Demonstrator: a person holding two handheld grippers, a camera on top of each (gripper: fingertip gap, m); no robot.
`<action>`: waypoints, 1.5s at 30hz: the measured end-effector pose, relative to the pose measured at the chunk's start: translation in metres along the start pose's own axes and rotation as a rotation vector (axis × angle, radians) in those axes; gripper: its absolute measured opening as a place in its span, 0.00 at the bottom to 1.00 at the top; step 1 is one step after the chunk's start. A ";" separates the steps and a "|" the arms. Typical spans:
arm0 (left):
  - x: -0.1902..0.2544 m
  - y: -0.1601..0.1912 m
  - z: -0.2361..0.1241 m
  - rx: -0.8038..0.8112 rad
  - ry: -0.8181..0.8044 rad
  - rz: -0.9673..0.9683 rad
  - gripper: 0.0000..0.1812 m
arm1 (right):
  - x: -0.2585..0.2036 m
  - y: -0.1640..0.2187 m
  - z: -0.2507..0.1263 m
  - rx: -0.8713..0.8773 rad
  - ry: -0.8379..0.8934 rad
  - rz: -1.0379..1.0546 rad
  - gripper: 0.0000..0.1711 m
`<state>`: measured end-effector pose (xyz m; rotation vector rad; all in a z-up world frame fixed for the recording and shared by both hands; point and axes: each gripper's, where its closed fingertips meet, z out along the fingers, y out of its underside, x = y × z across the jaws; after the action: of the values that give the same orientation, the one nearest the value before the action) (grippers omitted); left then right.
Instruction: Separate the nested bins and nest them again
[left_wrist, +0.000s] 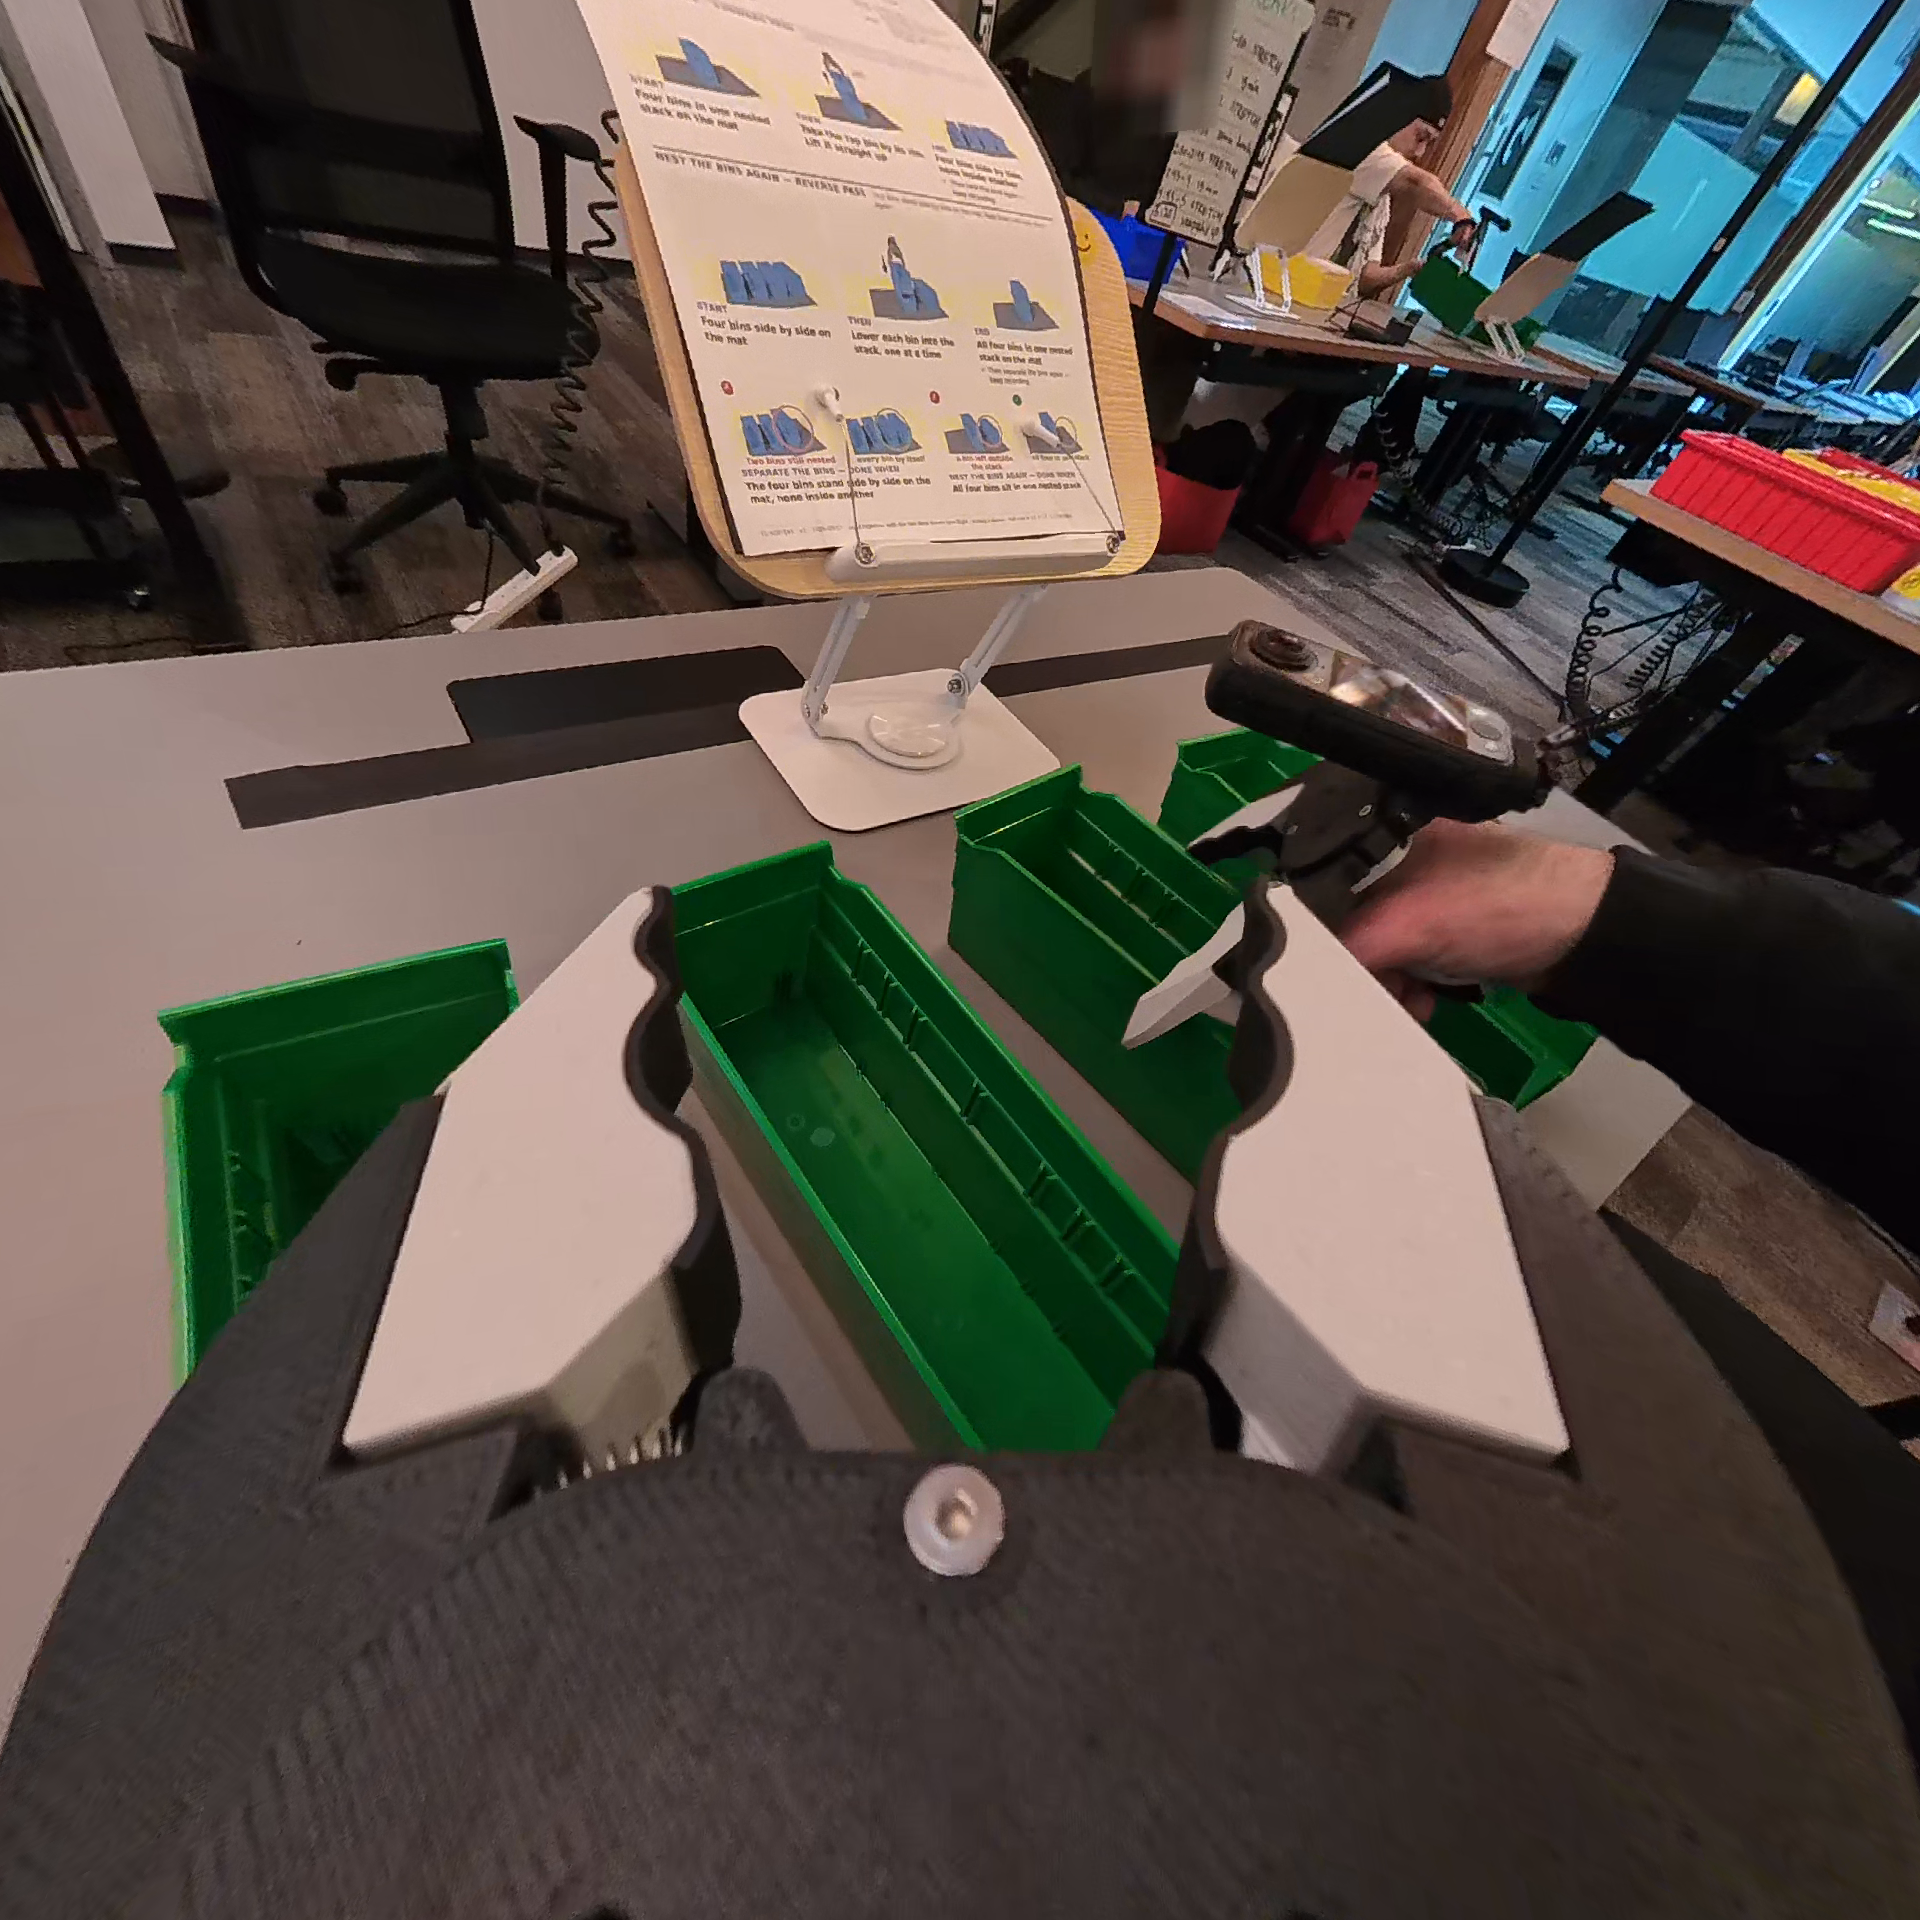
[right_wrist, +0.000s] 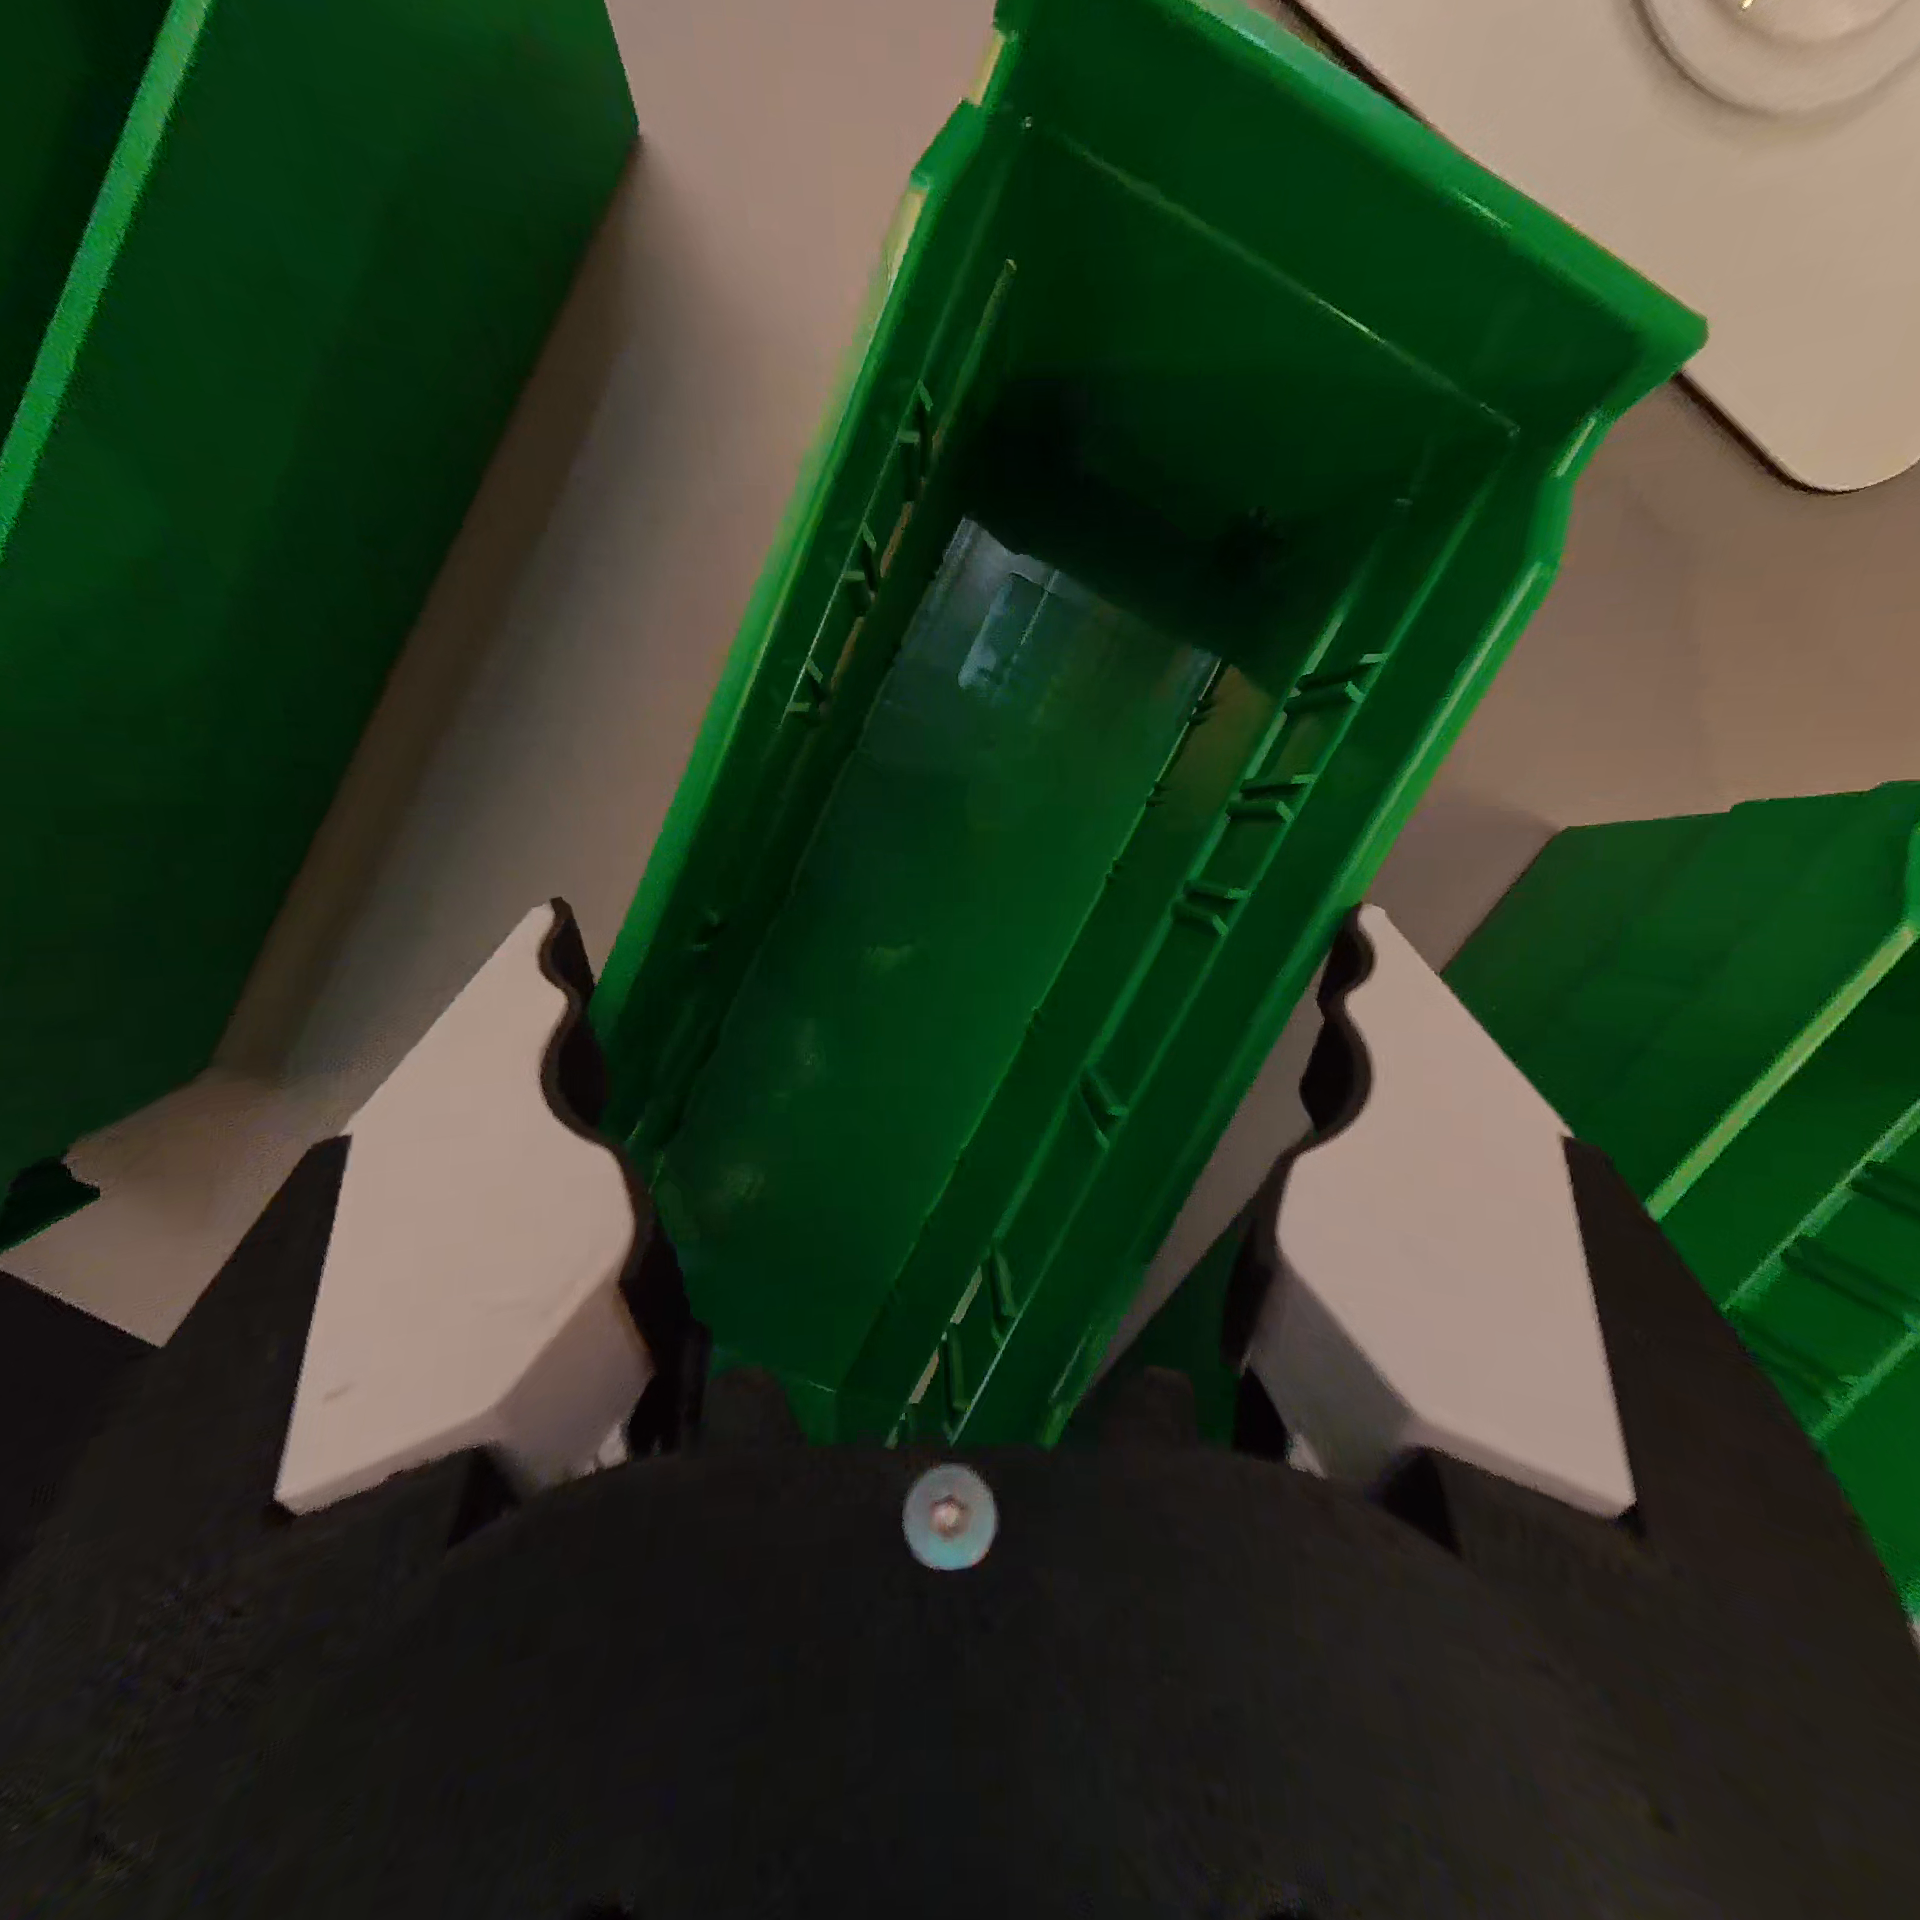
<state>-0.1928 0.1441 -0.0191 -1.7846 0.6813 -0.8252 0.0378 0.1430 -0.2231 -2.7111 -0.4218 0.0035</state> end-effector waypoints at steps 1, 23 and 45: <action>0.001 -0.001 -0.001 0.002 0.002 0.000 0.58 | 0.002 0.000 -0.001 -0.004 -0.007 -0.002 0.78; 0.004 0.004 0.006 0.003 0.029 -0.004 0.53 | 0.064 -0.038 -0.080 0.250 -0.125 0.213 0.61; 0.018 0.010 0.021 -0.025 0.078 -0.008 0.54 | 0.156 0.079 -0.103 0.081 0.086 0.369 0.64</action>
<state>-0.1654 0.1390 -0.0296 -1.7858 0.7383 -0.8998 0.2158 0.0793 -0.1493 -2.6568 0.1051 0.0063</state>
